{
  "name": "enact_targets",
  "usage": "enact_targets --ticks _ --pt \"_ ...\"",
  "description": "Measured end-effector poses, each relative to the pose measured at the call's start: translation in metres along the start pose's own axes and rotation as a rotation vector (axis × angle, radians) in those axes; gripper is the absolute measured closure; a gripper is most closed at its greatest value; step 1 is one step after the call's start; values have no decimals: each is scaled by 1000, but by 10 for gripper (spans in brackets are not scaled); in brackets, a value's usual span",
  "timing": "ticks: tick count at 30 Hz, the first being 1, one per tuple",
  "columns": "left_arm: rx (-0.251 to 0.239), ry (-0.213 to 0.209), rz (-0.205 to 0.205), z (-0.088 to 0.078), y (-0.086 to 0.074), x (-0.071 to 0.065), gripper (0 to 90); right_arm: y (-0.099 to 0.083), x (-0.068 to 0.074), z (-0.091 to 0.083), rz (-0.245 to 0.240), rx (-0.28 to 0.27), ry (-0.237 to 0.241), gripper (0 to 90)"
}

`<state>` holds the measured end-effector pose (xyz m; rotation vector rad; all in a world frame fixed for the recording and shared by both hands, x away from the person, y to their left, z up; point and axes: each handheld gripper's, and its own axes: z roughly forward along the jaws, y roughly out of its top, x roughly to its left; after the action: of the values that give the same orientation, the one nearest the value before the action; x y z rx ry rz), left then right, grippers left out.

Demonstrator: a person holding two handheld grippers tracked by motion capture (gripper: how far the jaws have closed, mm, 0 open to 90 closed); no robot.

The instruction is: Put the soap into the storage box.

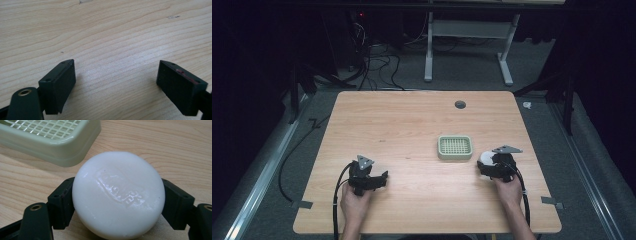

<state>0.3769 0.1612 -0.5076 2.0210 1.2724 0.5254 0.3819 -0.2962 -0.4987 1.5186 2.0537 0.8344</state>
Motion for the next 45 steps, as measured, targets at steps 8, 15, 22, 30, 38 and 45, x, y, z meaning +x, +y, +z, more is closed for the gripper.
enact_targets --ticks 8,15,22,30,38,45 --pt "0 0 0 0 0 0 162 2 -1 -5 4 -9 5 247" --pt "0 0 0 0 0 0 162 6 0 -10 0 -23 13 248" --pt "1 1 0 0 0 0 162 10 1 -15 -9 -33 24 247" --pt "0 0 0 0 0 0 162 12 2 -21 -10 -44 39 248" --pt "0 0 0 0 0 0 162 15 3 -25 -9 -54 55 248" --pt "0 0 0 0 0 0 162 19 5 -30 -13 -67 70 248"
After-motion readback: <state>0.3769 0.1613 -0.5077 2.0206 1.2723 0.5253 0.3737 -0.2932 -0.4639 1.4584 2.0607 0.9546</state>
